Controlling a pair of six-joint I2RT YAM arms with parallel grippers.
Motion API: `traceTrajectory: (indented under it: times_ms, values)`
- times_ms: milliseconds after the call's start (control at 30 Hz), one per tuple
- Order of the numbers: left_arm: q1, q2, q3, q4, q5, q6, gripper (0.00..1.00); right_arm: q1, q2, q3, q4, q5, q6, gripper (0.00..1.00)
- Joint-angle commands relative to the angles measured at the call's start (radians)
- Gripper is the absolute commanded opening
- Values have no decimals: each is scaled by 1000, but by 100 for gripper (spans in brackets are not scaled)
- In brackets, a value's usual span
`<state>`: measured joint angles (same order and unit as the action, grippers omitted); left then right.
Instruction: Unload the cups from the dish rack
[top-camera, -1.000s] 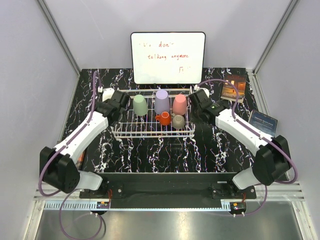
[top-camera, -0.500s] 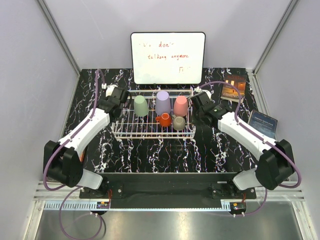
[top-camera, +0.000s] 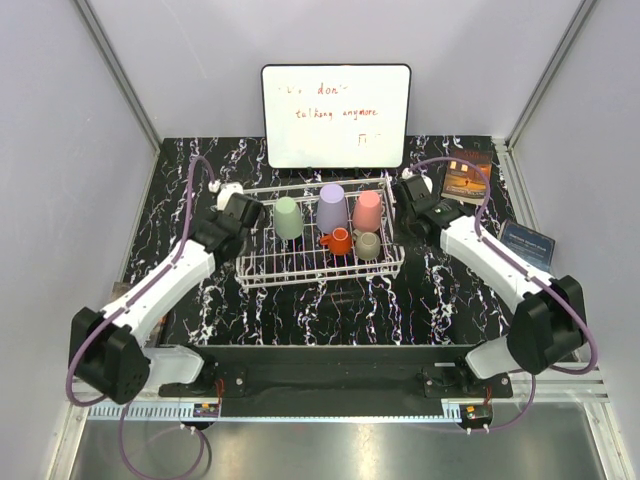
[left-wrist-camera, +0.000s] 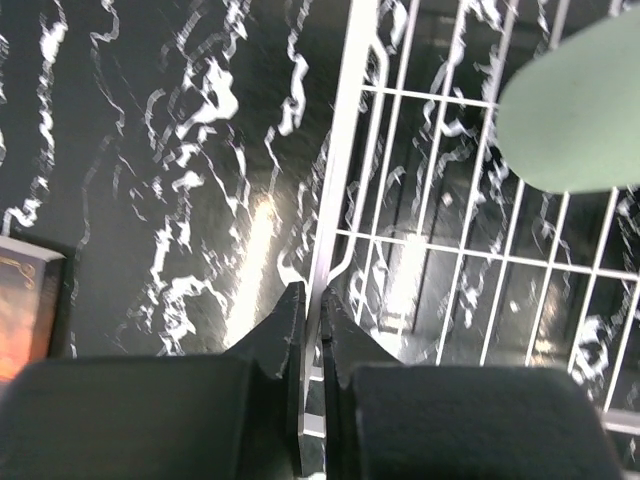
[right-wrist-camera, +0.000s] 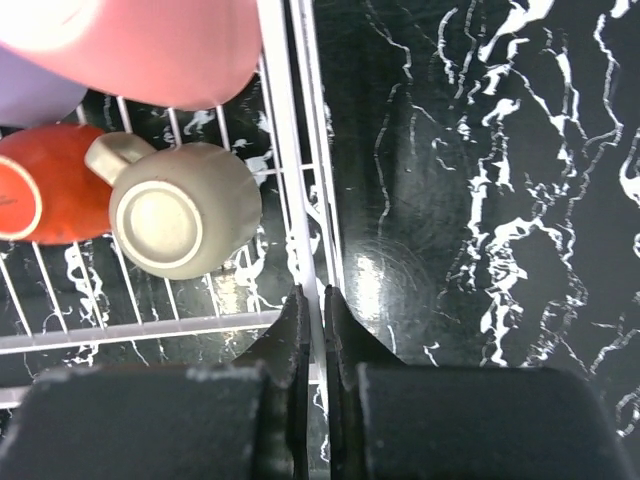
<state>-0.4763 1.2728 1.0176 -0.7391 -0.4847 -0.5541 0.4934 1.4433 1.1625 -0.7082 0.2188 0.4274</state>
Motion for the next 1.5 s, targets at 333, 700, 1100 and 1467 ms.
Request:
traceTrajectory:
  times_ms: [333,700,1100,1467]
  values:
    - [-396,-83,-27,-143,49,-201,0,-78,262,319,24,-65,120,0]
    - [-694,108,94,-125,28,-182,0,-121,442,525,-2,-208,102,0]
    - [-774,126,121,-54,26,-213,0,-121,445,554,-31,-183,54,0]
    - [-903,217,206,14,84,-64,0,-128,509,638,-20,-194,42,0]
